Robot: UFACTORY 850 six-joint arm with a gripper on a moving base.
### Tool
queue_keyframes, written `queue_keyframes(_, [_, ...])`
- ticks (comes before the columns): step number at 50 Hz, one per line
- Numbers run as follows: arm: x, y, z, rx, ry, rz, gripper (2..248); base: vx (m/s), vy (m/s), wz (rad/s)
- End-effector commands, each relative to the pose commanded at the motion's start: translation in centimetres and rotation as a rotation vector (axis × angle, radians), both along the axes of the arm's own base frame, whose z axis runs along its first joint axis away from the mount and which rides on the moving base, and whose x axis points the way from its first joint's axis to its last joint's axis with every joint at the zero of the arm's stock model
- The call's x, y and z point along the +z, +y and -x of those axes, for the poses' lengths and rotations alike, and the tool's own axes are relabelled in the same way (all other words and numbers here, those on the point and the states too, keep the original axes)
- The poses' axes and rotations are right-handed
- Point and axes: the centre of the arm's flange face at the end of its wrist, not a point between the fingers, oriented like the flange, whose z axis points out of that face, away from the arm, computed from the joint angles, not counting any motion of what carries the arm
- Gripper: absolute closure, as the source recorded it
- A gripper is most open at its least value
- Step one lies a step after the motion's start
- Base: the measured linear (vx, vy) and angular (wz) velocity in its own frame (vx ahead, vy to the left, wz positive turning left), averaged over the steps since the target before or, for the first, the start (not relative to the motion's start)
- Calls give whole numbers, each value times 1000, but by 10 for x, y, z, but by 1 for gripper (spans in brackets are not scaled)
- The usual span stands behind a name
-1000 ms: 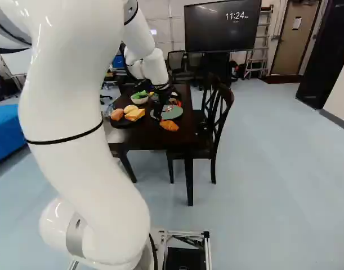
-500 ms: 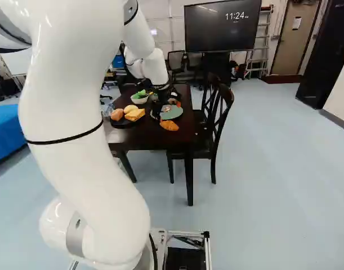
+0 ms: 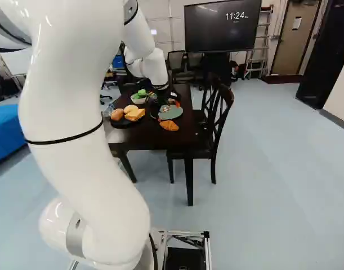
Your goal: Move the croissant to the empty plate
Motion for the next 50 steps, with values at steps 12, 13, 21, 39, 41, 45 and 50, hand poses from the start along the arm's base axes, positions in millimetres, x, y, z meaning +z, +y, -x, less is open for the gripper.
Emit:
queue_keyframes(12, [0,1,0,-18,5,-23,3,0,0,0])
queue_keyframes(13, [0,1,0,-19,6,-25,3,0,0,0])
queue_keyframes(21, [-8,2,-2,-31,22,-41,3,0,0,0])
queue_keyframes(39, [-32,2,-10,-52,67,-69,3,0,0,0])
queue_keyframes(41, [-35,2,-11,-54,72,-71,3,0,0,0])
queue_keyframes(45, [-40,2,-13,-57,81,-76,3,0,0,0])
queue_keyframes(50, [-40,2,-13,-58,81,-76,3,0,0,0])
